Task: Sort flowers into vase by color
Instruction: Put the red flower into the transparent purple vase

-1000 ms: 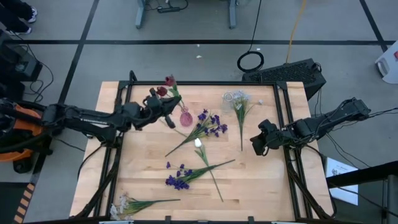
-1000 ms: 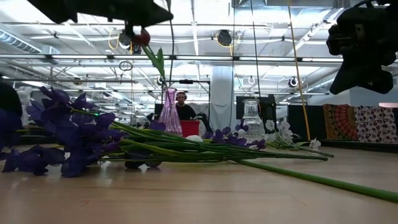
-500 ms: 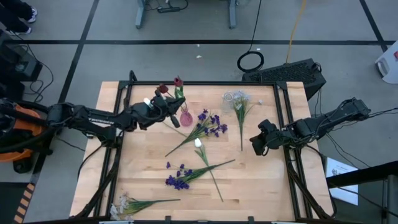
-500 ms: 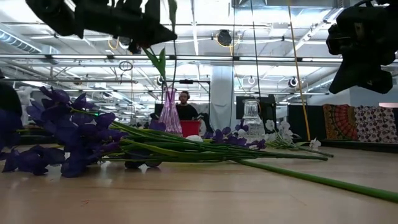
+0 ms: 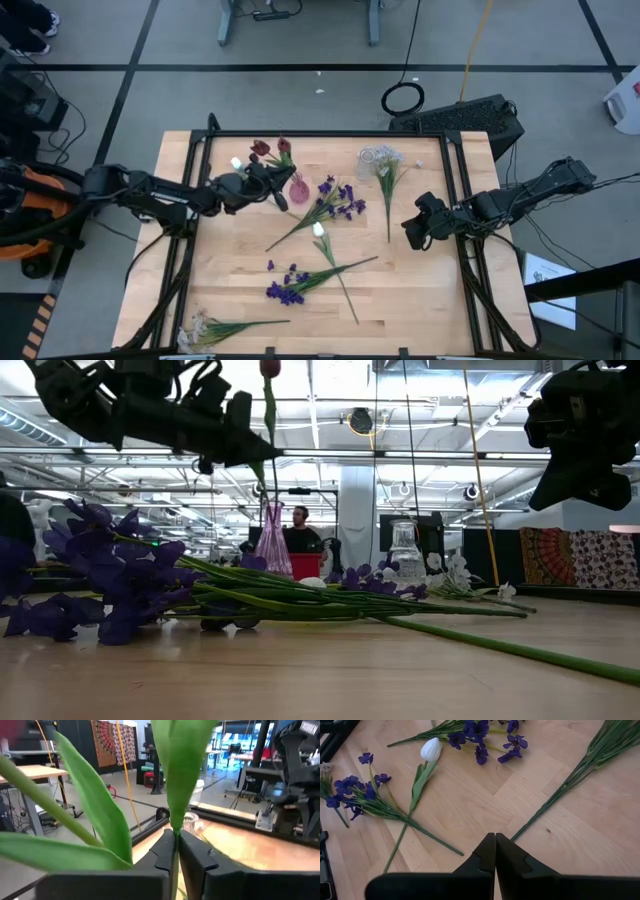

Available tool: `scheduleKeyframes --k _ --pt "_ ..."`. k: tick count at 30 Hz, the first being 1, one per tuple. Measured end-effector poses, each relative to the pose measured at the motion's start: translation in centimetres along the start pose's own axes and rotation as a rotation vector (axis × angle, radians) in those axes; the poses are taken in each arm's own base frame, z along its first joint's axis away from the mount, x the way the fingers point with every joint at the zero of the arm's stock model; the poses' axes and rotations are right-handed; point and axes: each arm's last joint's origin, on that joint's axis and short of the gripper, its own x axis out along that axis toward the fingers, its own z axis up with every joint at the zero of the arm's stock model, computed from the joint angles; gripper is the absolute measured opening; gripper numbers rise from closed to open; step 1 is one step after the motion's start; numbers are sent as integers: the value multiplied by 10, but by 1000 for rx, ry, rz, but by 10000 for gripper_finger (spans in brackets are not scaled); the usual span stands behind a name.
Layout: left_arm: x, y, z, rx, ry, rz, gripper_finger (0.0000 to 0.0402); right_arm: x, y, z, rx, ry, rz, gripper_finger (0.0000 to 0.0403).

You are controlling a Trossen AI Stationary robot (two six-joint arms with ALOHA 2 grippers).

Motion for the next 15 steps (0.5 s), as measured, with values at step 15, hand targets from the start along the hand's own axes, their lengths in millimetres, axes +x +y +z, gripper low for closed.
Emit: scheduleKeyframes --k 15 --pt "4 -3 -7 -43 106 0 159 0 1 1 7 -6 13 0"
